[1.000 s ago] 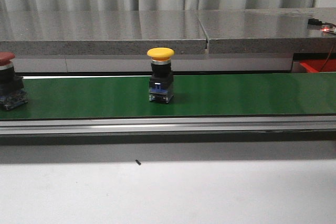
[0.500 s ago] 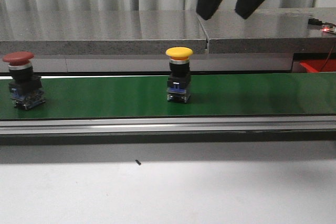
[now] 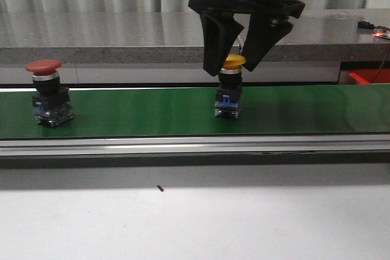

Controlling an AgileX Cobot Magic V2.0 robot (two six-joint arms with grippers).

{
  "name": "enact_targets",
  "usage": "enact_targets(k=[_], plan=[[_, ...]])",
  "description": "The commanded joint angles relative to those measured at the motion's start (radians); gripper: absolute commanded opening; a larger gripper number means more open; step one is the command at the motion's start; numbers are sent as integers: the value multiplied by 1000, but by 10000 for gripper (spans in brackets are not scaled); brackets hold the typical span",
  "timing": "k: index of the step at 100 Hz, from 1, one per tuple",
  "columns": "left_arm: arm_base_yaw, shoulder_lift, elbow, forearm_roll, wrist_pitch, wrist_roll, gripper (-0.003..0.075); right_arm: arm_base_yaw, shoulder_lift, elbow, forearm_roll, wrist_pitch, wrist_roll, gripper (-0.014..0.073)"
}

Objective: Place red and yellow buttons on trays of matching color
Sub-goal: 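Lower the right gripper onto the yellow button on the belt and grasp it, then carry the yellow button into the yellow tray and release it, right gripper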

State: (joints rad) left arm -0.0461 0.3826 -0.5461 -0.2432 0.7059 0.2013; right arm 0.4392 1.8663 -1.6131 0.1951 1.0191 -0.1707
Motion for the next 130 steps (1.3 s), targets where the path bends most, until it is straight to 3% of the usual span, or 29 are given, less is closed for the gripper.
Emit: enact_targets(k=[1, 15, 22, 51, 97, 130], plan=[[-9, 6, -24, -18, -65, -8, -20, 1, -40, -34, 4, -36, -14, 398], [-9, 6, -24, -18, -65, -8, -20, 1, -40, -34, -1, -49, -14, 232], [-9, 6, -24, -18, -65, -8, -20, 1, -41, -34, -5, -58, -14, 189], [-9, 6, -24, -18, -65, -8, -20, -49, -140, -30, -16, -47, -14, 190], [-9, 6, -24, -18, -65, -8, -20, -414, -332, -18, -16, 52, -14, 190], [-9, 6, -24, -18, -65, -8, -20, -707, -366, 98, -15, 63, 0, 190]])
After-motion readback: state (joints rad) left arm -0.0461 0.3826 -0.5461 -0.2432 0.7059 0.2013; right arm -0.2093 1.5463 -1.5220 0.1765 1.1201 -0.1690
